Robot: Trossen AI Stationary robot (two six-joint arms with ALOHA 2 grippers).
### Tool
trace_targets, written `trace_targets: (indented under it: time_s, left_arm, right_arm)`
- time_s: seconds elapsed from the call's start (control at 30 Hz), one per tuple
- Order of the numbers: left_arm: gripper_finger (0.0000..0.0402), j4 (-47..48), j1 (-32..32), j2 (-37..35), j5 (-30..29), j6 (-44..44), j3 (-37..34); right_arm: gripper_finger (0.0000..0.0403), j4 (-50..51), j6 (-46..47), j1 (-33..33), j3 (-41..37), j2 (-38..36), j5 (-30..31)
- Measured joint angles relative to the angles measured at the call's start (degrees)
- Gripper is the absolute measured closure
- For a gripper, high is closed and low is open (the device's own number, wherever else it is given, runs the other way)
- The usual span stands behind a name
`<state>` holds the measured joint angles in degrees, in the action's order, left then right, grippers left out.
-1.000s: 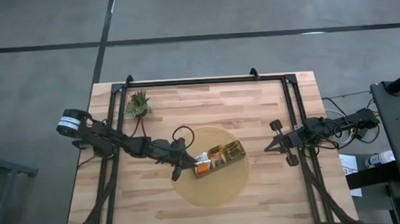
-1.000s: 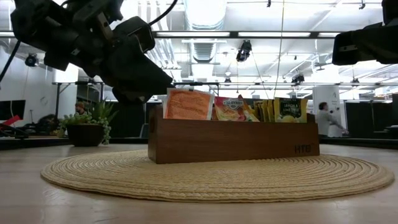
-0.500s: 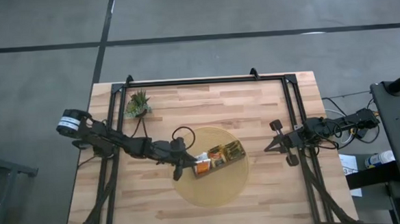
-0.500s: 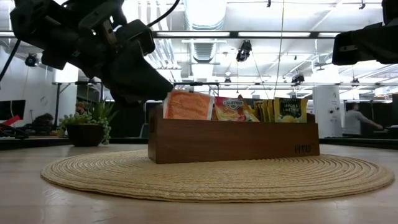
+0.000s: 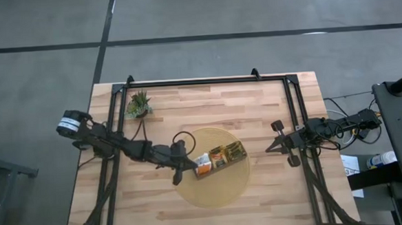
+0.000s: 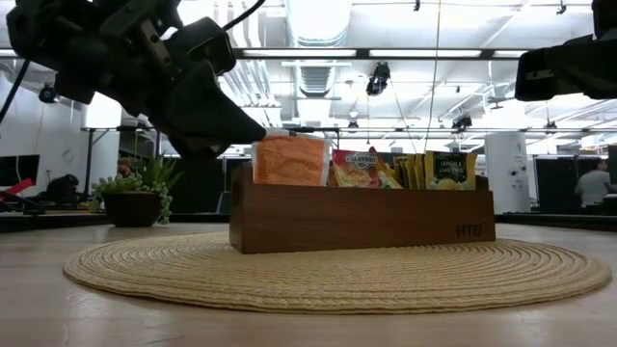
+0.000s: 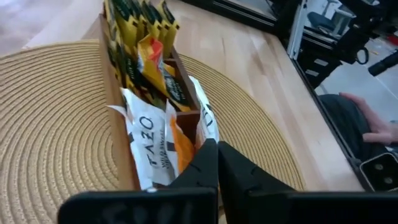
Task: Pick & Place Tea
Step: Put the white tea bag into the left of the wooden organizer
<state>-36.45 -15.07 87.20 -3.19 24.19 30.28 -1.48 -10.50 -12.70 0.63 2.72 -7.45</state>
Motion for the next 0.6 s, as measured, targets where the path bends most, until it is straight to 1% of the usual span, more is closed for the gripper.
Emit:
trace_targets:
  time_s: [0.37,0.6]
  left_arm:
    - [0.0401,0.1,-3.9,0.0,-12.4,-1.0,0.0]
    - [0.0401,0.0,-6.0,0.0,-14.8,-0.1,0.4]
  right_arm:
    - [0.0394,0.0,0.0,0.0,0.0,0.0,0.0]
    - [0.0394,0.0,0.0,0.0,0.0,0.0,0.0]
